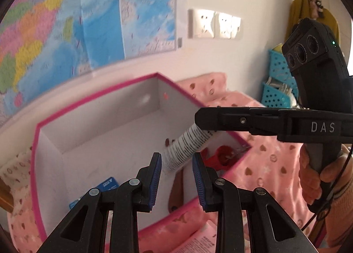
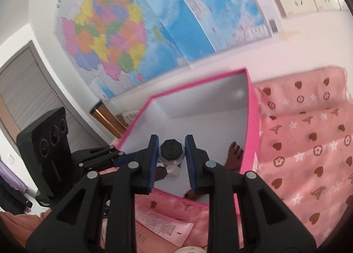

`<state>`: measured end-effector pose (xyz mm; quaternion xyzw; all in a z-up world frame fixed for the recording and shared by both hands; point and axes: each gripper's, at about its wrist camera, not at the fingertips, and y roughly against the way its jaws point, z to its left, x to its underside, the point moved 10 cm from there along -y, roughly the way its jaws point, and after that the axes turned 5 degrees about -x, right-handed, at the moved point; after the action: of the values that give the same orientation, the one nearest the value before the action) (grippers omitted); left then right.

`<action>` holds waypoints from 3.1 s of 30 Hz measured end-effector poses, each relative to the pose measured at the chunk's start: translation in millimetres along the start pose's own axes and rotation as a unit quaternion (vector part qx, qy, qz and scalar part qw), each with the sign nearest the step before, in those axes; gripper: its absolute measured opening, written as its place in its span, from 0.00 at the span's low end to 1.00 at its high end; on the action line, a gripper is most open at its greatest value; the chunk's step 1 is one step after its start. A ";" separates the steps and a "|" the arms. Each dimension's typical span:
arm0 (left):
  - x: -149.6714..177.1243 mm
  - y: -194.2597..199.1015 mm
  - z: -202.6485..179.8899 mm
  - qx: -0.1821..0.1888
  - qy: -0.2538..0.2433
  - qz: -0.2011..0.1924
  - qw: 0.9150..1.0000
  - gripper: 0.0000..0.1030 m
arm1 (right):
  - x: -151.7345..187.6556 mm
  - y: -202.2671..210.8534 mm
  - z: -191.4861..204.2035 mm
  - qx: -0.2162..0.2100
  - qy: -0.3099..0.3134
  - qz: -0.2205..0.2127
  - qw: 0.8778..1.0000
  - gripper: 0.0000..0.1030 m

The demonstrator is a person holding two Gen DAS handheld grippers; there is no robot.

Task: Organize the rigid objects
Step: 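Lift the white tube into the pink box and release it, then move the right gripper to the white tape roll and grasp its rim, then lift the tape roll into the pink box and release it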

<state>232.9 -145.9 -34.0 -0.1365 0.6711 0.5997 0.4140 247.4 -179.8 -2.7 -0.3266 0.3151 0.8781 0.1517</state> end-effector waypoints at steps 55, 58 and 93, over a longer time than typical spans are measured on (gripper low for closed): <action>117.7 48.0 -55.5 0.113 0.079 0.037 0.990 0.51 | 178.1 36.1 -24.5 0.121 0.051 0.140 0.981 0.39; 123.0 45.7 -64.3 0.119 0.075 0.044 0.989 0.51 | 179.7 35.4 -24.0 0.124 0.051 0.143 0.981 0.40; 124.6 25.9 -95.6 0.181 0.096 0.074 0.976 0.42 | 163.0 41.3 -6.5 0.130 0.078 0.103 0.983 0.15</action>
<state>100.6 -188.4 -111.7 -0.0663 0.8135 0.4809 0.3202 110.3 -205.3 -96.8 -0.3374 0.4691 0.8125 0.0769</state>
